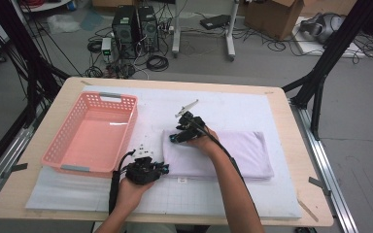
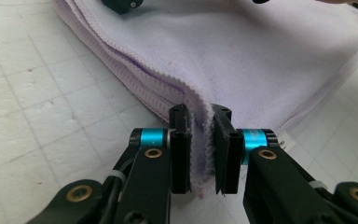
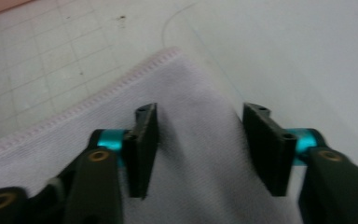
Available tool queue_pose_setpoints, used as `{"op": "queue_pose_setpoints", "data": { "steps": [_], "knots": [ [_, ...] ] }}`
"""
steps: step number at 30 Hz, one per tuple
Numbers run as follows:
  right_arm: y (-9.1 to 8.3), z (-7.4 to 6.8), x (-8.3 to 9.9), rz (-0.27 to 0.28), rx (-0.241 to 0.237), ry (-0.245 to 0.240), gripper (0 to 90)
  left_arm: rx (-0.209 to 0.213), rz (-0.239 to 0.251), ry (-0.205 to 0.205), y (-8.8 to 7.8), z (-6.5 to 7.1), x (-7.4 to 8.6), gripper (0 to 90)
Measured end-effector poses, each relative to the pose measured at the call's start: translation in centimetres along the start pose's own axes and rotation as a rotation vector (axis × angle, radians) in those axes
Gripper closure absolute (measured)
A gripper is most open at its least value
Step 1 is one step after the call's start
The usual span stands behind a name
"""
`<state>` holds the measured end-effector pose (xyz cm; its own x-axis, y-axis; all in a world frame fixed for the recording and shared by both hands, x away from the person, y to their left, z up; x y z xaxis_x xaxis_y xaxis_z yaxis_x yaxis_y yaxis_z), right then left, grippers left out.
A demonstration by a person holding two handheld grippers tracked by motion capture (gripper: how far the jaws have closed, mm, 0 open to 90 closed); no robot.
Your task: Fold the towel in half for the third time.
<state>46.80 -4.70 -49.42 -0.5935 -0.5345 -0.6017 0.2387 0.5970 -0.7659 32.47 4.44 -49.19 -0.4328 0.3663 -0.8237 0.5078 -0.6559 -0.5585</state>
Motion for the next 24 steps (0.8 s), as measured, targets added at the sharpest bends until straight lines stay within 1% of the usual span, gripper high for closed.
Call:
{"op": "queue_pose_setpoints", "data": {
  "steps": [1, 2, 3, 4, 5, 6, 7, 8, 9, 10, 11, 13, 15, 16, 17, 18, 19, 20, 21, 22, 23, 24],
  "knots": [
    [0.0, -0.3, -0.1, -0.017, -0.007, -0.004, 62.9, -0.004, 0.005, -0.005, -0.2, -0.1, -0.1, 78.9],
    [0.0, -0.3, -0.1, -0.017, -0.007, -0.004, 62.9, -0.010, 0.007, -0.007, -0.3, -0.2, -0.1, 78.9],
    [0.0, -0.6, -0.2, -0.025, -0.013, -0.020, 71.7, -0.014, 0.012, -0.010, -0.5, -0.2, -0.2, 79.0],
    [0.1, -1.0, -0.4, -0.016, 0.009, -0.045, 78.4, -0.017, 0.027, -0.016, -0.8, -0.4, -0.4, 79.2],
    [0.1, -1.2, -0.4, -0.011, 0.020, -0.061, 79.3, -0.017, 0.027, -0.016, -0.8, -0.4, -0.4, 79.2],
    [0.1, -1.5, -0.5, -0.004, 0.021, -0.069, 79.6, -0.018, 0.039, -0.025, -0.9, -0.4, -0.6, 79.3],
    [0.1, -1.6, -0.7, 0.008, 0.017, -0.068, 79.7, -0.021, 0.050, -0.027, -1.0, -0.4, -0.8, 79.2],
    [0.1, -1.6, -0.7, 0.008, 0.017, -0.068, 79.7, -0.028, 0.061, -0.025, -1.2, -0.3, -1.0, 79.2],
    [0.0, -1.9, -0.9, 0.020, 0.006, -0.067, 79.8, -0.031, 0.075, -0.027, -1.4, -0.2, -1.3, 79.2],
    [-0.4, -2.1, -1.3, 0.045, -0.001, -0.074, 79.7, -0.036, 0.102, -0.023, -1.8, -0.2, -1.9, 79.2],
    [-0.8, -2.1, -1.5, 0.063, -0.010, -0.066, 79.8, -0.036, 0.102, -0.023, -1.8, -0.2, -1.9, 79.2],
    [-1.8, -2.1, -2.0, 0.107, -0.033, -0.051, 79.7, -0.037, 0.123, -0.016, -2.2, -0.2, -2.4, 79.2],
    [-2.8, -1.9, -2.4, 0.146, -0.054, -0.021, 79.7, -0.035, 0.147, -0.024, -2.4, -0.2, -2.7, 79.3],
    [-3.2, -1.8, -2.6, 0.169, -0.059, -0.020, 79.7, -0.030, 0.160, -0.032, -2.5, -0.2, -3.0, 79.3],
    [-3.7, -1.7, -2.8, 0.186, -0.061, -0.020, 79.8, -0.030, 0.160, -0.032, -2.5, -0.2, -3.0, 79.3],
    [-4.2, -1.6, -2.9, 0.197, -0.067, -0.012, 79.8, -0.026, 0.170, -0.035, -2.6, -0.2, -3.3, 79.3],
    [-4.7, -1.5, -3.0, 0.208, -0.068, -0.014, 79.8, -0.023, 0.180, -0.036, -2.6, -0.2, -3.6, 79.3],
    [-5.1, -1.3, -3.1, 0.219, -0.064, -0.018, 79.8, -0.013, 0.195, -0.029, -2.5, 0.0, -4.4, 79.3],
    [-5.6, -1.2, -3.1, 0.228, -0.067, -0.012, 79.8, -0.013, 0.195, -0.029, -2.5, 0.0, -4.4, 79.3],
    [-6.0, -1.0, -3.1, 0.241, -0.068, -0.008, 79.8, -0.003, 0.211, -0.021, -2.3, 0.3, -5.1, 79.3],
    [-6.0, -1.0, -3.1, 0.241, -0.068, -0.008, 79.8, -0.003, 0.211, -0.021, -2.3, 0.3, -5.1, 79.3],
    [-6.4, -0.8, -3.1, 0.251, -0.068, -0.007, 79.8, 0.002, 0.219, -0.022, -2.2, 0.4, -5.4, 79.3]
  ]
}}
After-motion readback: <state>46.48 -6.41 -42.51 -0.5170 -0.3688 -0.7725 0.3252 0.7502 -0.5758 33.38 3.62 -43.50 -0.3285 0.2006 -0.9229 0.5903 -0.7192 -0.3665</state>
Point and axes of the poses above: each handheld gripper's, and its own axes: y roughly forward along the jaws, x roughly out of its underside, z roughly to its right, the point moved 8 cm from there along y, roughly forward along the jaws, and after that the axes turned 14 degrees about y, right-handed, at the moved point
